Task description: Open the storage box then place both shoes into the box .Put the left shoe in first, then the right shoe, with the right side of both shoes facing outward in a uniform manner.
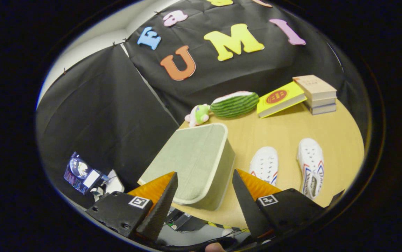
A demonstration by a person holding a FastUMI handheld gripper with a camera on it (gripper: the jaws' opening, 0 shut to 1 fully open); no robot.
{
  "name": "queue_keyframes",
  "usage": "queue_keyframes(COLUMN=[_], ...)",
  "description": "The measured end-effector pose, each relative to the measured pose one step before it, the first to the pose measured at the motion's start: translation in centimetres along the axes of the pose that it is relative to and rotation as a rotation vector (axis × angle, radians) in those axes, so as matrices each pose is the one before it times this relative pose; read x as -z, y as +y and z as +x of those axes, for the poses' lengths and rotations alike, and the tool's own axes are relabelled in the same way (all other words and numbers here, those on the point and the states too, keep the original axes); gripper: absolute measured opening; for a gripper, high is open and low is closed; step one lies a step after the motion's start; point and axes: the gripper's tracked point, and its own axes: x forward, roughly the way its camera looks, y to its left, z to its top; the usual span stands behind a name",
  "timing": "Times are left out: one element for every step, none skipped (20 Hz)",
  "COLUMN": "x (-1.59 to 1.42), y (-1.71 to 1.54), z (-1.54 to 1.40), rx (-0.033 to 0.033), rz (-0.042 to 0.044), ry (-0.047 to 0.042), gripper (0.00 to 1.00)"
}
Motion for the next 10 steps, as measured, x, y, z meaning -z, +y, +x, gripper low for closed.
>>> queue_keyframes(x=[0.561,0.776,0.416,0.474,0.232,0.422,0.194,0.172,-0.068,0.061], y=[-0.121,-0.147,-0.189,-0.039,-0.095,-0.225,-0.091,-0.068,0.202,0.467], z=[0.760,0.621,0.611,0.638,0.544,0.472,0.437,0.386,0.197,0.069], rx=[-0.01813,-0.01686,-0.01579,-0.01513,-0.01587,-0.01526,-0.01429,-0.01312,-0.02582,-0.02133], rz=[0.02534,0.02805,0.03165,0.02938,0.03397,0.03747,0.04449,0.04896,0.04610,0.04012], ry=[0.02015,0.02133,0.02209,0.01263,0.00889,0.01873,0.01344,0.00790,0.00676,-0.00107], gripper=[0.94,0.90,0.87,0.83,0.82,0.77,0.74,0.66,0.59,0.52])
